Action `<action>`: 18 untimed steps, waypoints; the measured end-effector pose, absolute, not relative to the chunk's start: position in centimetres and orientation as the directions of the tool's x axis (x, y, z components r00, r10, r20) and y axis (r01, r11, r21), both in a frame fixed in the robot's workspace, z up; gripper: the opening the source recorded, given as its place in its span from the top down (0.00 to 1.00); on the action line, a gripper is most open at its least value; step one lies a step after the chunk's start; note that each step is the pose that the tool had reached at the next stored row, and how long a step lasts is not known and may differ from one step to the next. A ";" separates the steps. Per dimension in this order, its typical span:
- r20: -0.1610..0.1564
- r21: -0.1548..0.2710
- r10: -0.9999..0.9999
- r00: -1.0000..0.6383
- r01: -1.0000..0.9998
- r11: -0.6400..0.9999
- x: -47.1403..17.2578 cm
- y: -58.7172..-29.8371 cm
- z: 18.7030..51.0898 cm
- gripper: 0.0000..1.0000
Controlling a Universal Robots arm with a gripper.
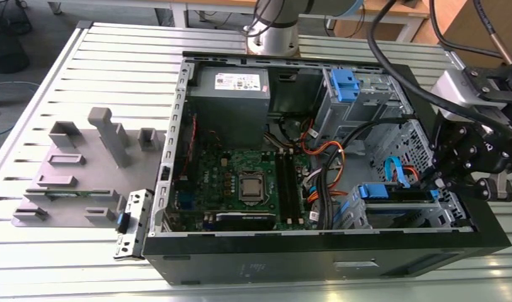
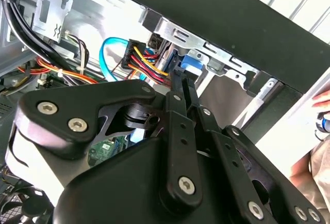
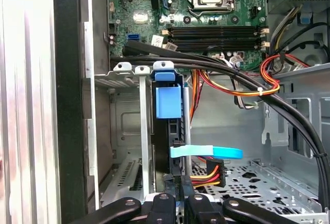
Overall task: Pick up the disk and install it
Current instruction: 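Insert the second disk wire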
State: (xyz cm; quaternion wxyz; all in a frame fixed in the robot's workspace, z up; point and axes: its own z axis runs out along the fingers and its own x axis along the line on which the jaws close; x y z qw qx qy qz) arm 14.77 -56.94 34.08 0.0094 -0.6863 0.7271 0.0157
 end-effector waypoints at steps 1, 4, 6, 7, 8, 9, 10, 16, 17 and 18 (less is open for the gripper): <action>-0.035 0.010 -0.998 -0.058 -0.998 0.058 14.8 -56.9 34.1 0.84; -0.035 0.010 -0.998 -0.058 -0.998 0.058 14.8 -56.9 34.0 0.84; -0.035 0.010 -0.998 -0.058 -0.998 0.058 14.8 -57.0 34.0 0.84; -0.035 0.010 -0.998 -0.058 -0.998 0.058 14.8 -56.9 34.0 0.84; -0.035 0.010 -0.998 -0.058 -0.998 0.058 14.8 -56.9 33.9 0.84; -0.035 0.010 -0.998 -0.058 -0.998 0.058 14.8 -56.9 33.9 0.84; -0.035 0.010 -0.998 -0.058 -0.998 0.058 14.8 -57.0 33.9 0.84; -0.035 0.010 -0.998 -0.058 -0.998 0.058 14.8 -56.9 33.8 0.84; -0.035 0.010 -0.998 -0.058 -0.998 0.058 14.8 -56.9 33.8 0.84; -0.035 0.010 -0.998 -0.058 -0.998 0.058 14.8 -57.0 33.8 0.84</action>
